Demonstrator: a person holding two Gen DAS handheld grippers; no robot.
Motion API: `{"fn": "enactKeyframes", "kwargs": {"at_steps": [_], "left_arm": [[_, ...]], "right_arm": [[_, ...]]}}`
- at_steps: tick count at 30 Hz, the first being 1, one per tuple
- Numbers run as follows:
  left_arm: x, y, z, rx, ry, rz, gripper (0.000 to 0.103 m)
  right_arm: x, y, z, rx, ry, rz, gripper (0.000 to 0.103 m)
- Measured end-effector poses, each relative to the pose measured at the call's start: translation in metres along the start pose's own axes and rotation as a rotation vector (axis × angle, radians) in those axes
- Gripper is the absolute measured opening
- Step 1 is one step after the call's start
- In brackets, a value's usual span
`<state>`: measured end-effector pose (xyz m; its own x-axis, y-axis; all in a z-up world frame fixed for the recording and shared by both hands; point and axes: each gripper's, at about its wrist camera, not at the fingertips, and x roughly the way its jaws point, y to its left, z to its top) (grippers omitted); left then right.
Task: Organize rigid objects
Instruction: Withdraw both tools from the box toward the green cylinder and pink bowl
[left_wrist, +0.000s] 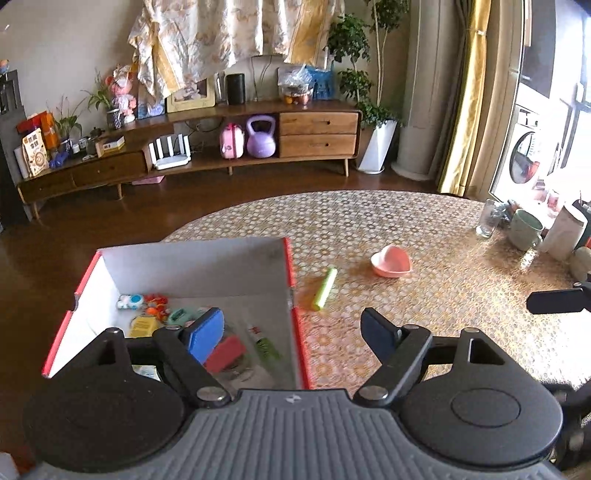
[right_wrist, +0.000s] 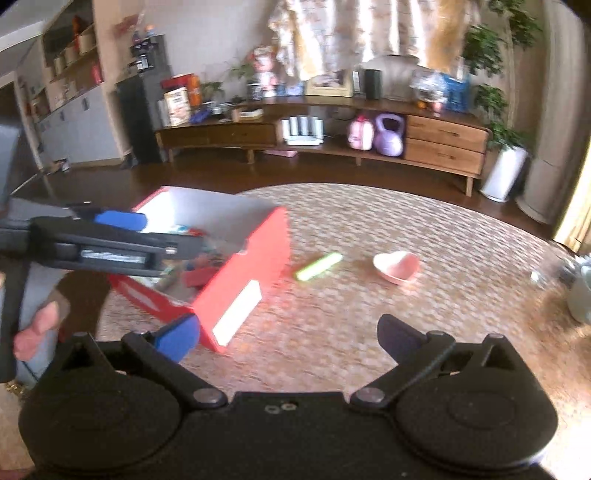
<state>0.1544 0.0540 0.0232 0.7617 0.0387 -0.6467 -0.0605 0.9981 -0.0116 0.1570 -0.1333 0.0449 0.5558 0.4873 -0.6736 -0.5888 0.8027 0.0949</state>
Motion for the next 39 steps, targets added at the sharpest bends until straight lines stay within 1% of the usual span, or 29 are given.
{"fn": "enactKeyframes", "kwargs": {"at_steps": [4,7,10,14,18,21,26,28,31,34,39], "left_arm": [[0.008,-0.016,0.0,-0.007,-0.002,-0.029,0.084],[0.02,-0.031,-0.001,0.008,-0.006,-0.023,0.084],[0.033,-0.045,-0.001,0.017,-0.005,-0.032,0.085],[0.049,-0.063,-0.002,-0.001,-0.019,-0.009,0.091],[0.068,-0.079,0.0,-0.001,-0.04,0.013,0.092],[0.085,-0.093,-0.001,0.01,-0.06,0.051,0.092],[0.11,-0.112,-0.005,-0.004,-0.096,0.064,0.092],[0.122,-0.118,-0.006,-0.012,-0.094,0.059,0.092],[0.14,-0.124,-0.006,0.001,-0.082,0.079,0.092],[0.158,-0.126,-0.008,0.006,-0.077,0.085,0.092],[0.185,-0.118,-0.008,-0.007,-0.075,0.091,0.092]], "right_arm": [[-0.001,-0.035,-0.008,0.061,0.002,-0.046,0.103],[0.0,-0.058,-0.009,0.098,0.003,-0.083,0.103],[0.004,-0.079,-0.007,0.125,-0.004,-0.114,0.103],[0.014,-0.101,0.0,0.156,-0.011,-0.142,0.103],[0.029,-0.116,0.012,0.159,-0.022,-0.172,0.103],[0.043,-0.127,0.022,0.165,-0.024,-0.168,0.103],[0.074,-0.139,0.031,0.147,-0.004,-0.166,0.103],[0.084,-0.141,0.033,0.144,0.008,-0.163,0.103],[0.1,-0.147,0.035,0.139,0.023,-0.154,0.103],[0.119,-0.15,0.037,0.122,0.049,-0.138,0.102],[0.152,-0.153,0.039,0.104,0.084,-0.127,0.102]]}}
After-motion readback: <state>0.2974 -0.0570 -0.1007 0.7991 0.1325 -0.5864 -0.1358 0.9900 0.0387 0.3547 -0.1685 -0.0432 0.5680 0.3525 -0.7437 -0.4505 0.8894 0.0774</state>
